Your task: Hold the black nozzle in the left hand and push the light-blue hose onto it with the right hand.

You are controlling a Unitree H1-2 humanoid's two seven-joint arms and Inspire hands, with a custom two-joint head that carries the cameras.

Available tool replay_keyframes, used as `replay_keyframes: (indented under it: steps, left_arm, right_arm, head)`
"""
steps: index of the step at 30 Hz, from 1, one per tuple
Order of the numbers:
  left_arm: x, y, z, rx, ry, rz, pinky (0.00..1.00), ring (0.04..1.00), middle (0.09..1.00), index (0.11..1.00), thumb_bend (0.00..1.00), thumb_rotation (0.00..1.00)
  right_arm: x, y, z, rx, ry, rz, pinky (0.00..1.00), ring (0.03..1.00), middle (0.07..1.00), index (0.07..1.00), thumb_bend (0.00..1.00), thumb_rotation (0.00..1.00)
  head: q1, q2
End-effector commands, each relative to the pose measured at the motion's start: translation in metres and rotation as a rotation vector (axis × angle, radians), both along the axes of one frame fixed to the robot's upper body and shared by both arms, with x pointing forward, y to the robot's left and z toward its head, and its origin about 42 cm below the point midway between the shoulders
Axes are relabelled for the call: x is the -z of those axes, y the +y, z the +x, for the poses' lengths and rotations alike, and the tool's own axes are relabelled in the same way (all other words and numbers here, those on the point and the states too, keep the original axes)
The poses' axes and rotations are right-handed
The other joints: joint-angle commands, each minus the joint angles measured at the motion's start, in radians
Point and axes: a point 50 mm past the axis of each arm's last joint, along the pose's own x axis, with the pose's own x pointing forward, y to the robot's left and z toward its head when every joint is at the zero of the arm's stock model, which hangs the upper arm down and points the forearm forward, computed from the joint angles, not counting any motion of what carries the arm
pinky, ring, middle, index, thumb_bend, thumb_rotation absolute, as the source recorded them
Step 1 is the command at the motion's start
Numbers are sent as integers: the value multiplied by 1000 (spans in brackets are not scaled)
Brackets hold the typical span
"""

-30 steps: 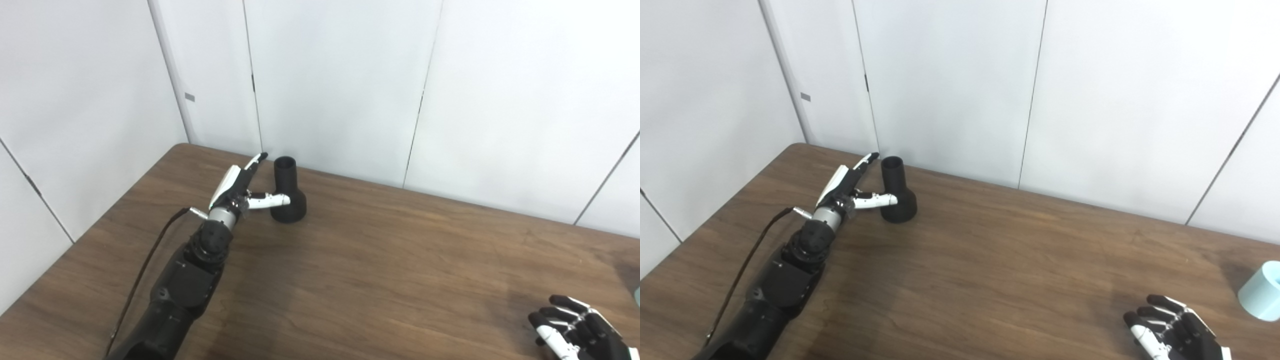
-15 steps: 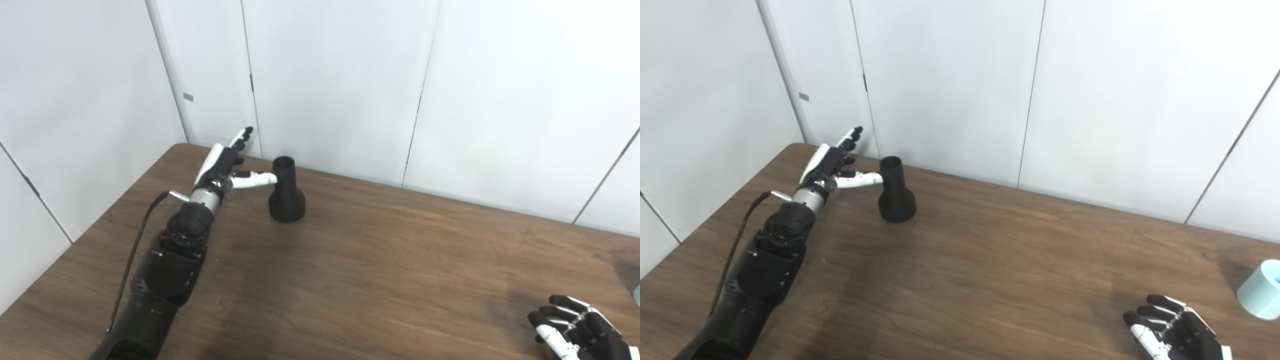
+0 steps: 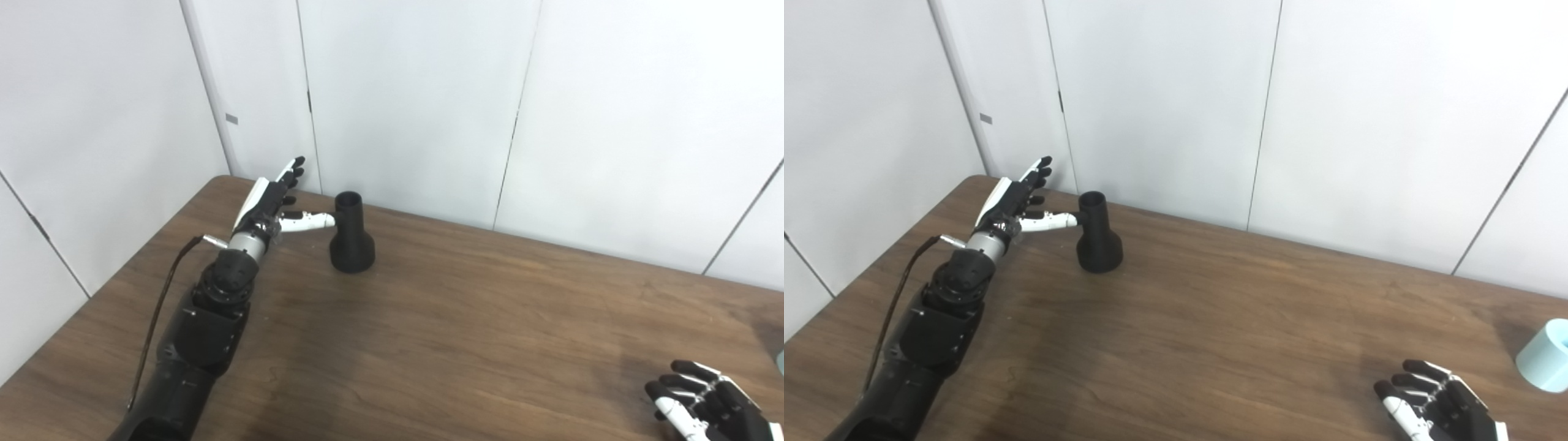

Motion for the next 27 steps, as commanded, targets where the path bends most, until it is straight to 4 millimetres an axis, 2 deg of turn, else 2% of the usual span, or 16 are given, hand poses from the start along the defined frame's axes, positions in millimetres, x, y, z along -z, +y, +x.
replay_keyframes:
  steps: [1, 4, 8, 9, 10, 15, 20, 22, 27]
  left_arm:
    - [-30, 2, 6, 0, -92, 36, 877, 968, 970, 1000, 1000, 263]
    - [-28, 0, 7, 16, -81, 32, 875, 971, 975, 1000, 1000, 264]
    - [-25, -1, 7, 48, -55, 25, 928, 989, 998, 1000, 1000, 295]
    - [-24, -1, 6, 59, -50, 29, 865, 948, 999, 1000, 1000, 307]
    - [-24, -1, 6, 69, -44, 32, 861, 945, 1000, 1000, 1000, 316]
    - [-20, -3, 6, 99, -28, -18, 956, 996, 993, 1000, 1000, 304]
    - [-16, -5, 5, 100, -18, -16, 952, 980, 962, 1000, 1000, 303]
    - [-13, -6, 4, 102, -12, -22, 988, 989, 966, 1000, 1000, 297]
    - [1, -7, 1, 82, 35, -8, 995, 999, 973, 1000, 988, 283]
  right_arm:
    - [-19, -1, 3, -12, -83, -18, 303, 388, 495, 534, 505, 0]
    - [-19, -1, 3, -9, -81, -12, 306, 391, 495, 532, 506, 0]
    - [-19, -1, 3, -7, -79, -14, 304, 392, 496, 530, 506, 0]
    - [-20, 0, 3, -4, -77, -14, 304, 393, 498, 529, 506, 0]
    - [-20, 0, 3, -2, -77, -16, 301, 392, 500, 528, 506, 0]
    - [-20, 0, 3, -5, -78, -12, 292, 389, 498, 531, 505, 0]
    - [-22, 0, 2, -9, -82, -26, 294, 388, 494, 534, 505, 0]
    - [-22, 0, 2, -11, -82, -21, 299, 389, 493, 535, 505, 0]
    - [-23, 0, 2, -8, -82, -20, 303, 390, 493, 532, 506, 0]
  head:
    - [0, 1]
    - [1, 1]
    - [2, 2]
    - [2, 2]
    - [2, 3]
    - [2, 4]
    - [2, 8]
    - [2, 8]
    - [3, 12]
